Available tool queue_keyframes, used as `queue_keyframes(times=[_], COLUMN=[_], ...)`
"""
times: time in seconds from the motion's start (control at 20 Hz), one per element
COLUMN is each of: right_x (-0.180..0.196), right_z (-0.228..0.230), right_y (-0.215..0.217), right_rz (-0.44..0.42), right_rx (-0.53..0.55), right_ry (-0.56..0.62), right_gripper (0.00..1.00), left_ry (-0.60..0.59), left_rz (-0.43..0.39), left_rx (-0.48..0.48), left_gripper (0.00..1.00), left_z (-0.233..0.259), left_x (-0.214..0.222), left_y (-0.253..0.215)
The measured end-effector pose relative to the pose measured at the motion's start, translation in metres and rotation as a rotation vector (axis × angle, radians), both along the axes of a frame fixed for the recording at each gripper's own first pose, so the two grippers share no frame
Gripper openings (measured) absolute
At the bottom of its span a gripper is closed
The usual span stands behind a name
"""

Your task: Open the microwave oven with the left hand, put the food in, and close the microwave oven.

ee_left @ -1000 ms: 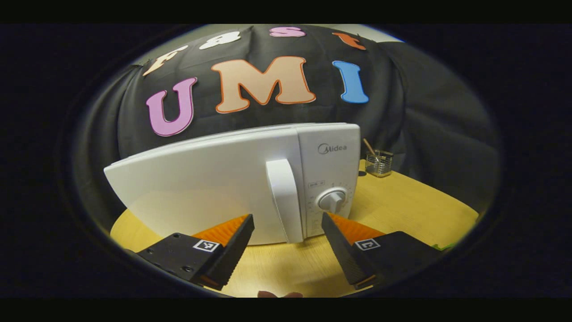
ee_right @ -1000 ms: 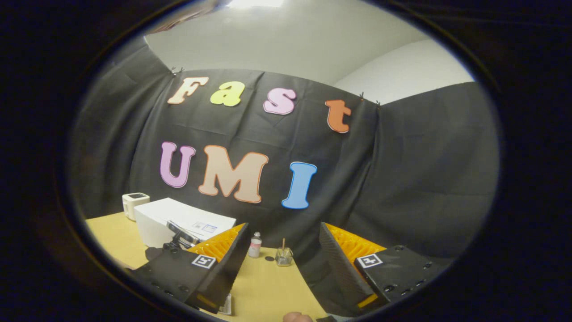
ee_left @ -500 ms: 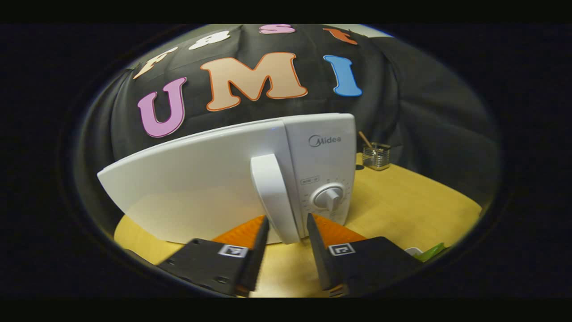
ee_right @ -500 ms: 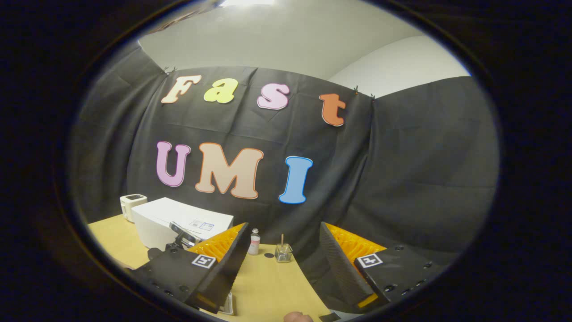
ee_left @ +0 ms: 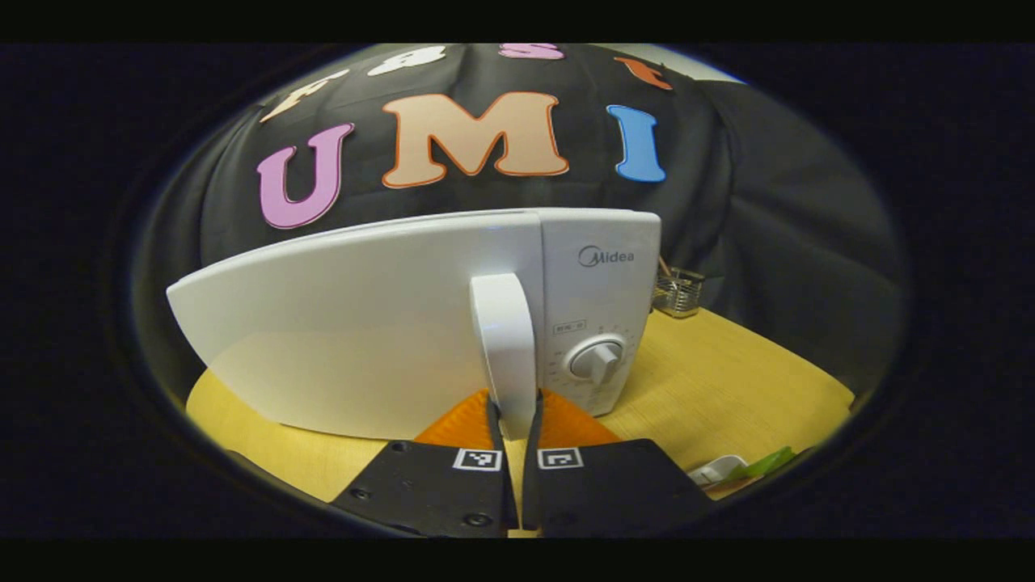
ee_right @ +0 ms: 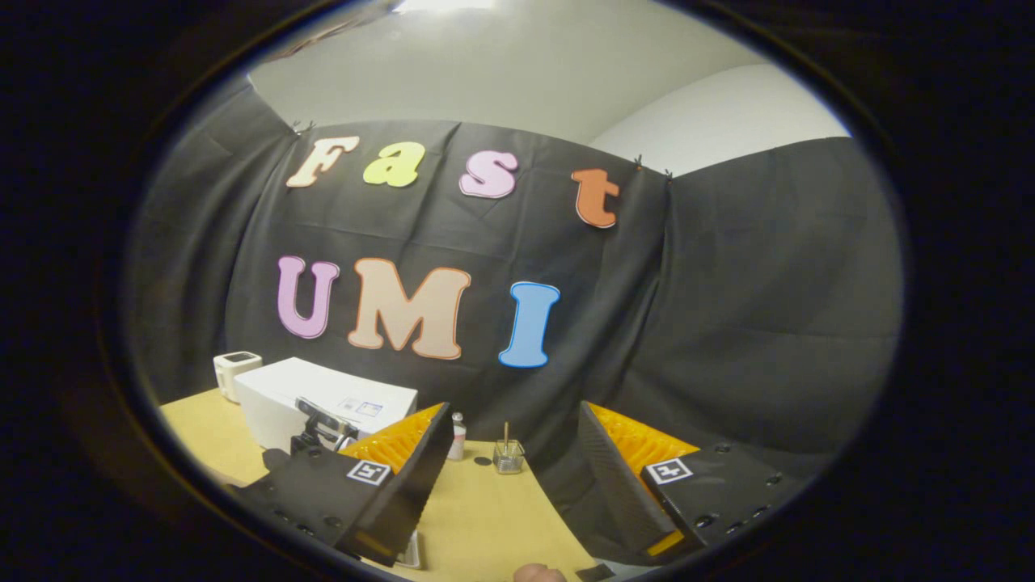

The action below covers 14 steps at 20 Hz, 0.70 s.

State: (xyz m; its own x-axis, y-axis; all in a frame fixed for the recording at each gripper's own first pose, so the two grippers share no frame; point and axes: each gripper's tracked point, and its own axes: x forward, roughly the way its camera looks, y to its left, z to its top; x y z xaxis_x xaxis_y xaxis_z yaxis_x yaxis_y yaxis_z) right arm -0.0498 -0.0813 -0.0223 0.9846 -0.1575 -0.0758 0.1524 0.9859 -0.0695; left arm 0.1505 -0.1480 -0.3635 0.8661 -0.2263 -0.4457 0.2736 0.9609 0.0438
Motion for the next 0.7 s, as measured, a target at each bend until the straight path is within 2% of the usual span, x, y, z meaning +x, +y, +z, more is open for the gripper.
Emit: queue_keyframes(times=[0.6,0.65,0.7], right_x=[0.000,0.001,0.002], right_z=[0.011,0.013,0.015], right_y=[0.005,0.006,0.006], right_rz=[-0.005,-0.004,-0.004], right_rx=[0.016,0.021,0.017], right_ry=[-0.031,-0.037,-0.044], right_gripper=[0.96,0.96,0.96], left_ry=[0.026,0.051,0.089], left_rz=[-0.033,-0.038,-0.027], left_rx=[-0.004,-0.002,-0.026], left_gripper=[0.02,0.00,0.04], left_z=[0.000,-0.002,-0.003], left_x=[-0.001,-0.008,-0.026], left_y=[0.000,0.002,0.005])
